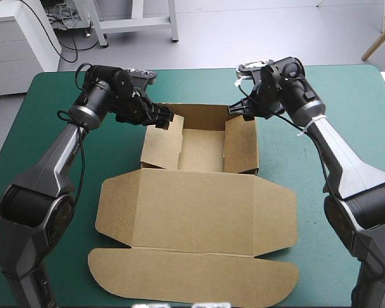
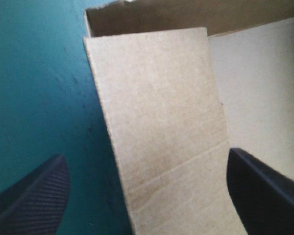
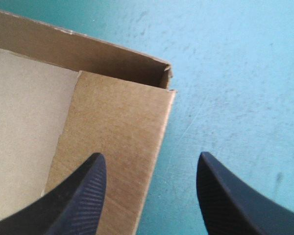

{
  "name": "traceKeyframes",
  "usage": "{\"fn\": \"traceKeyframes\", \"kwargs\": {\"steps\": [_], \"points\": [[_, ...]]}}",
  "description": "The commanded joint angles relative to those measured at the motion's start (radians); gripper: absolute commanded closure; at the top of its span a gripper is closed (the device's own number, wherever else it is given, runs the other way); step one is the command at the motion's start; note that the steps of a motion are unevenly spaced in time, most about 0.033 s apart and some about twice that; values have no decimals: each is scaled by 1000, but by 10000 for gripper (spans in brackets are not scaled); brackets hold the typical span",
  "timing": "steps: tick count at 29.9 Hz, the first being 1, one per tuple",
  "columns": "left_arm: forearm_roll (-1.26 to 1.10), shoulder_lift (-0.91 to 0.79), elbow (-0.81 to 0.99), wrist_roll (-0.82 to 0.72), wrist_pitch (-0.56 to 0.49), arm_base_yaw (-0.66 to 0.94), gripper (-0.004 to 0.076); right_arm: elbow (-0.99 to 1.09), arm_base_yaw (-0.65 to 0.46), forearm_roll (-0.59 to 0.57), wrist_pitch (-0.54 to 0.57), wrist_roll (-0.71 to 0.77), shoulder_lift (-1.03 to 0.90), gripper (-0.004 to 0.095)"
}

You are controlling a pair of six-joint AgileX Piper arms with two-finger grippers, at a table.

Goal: Fold the box

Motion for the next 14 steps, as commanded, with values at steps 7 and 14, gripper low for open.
{"fn": "traceKeyframes", "kwargs": {"steps": [7, 14], "points": [[-1, -87, -274, 8, 71, -4, 116, -32, -4, -24, -20, 36, -159, 395], [90, -168, -340, 18, 73, -4, 398, 16, -5, 0, -20, 76, -160, 395]]}}
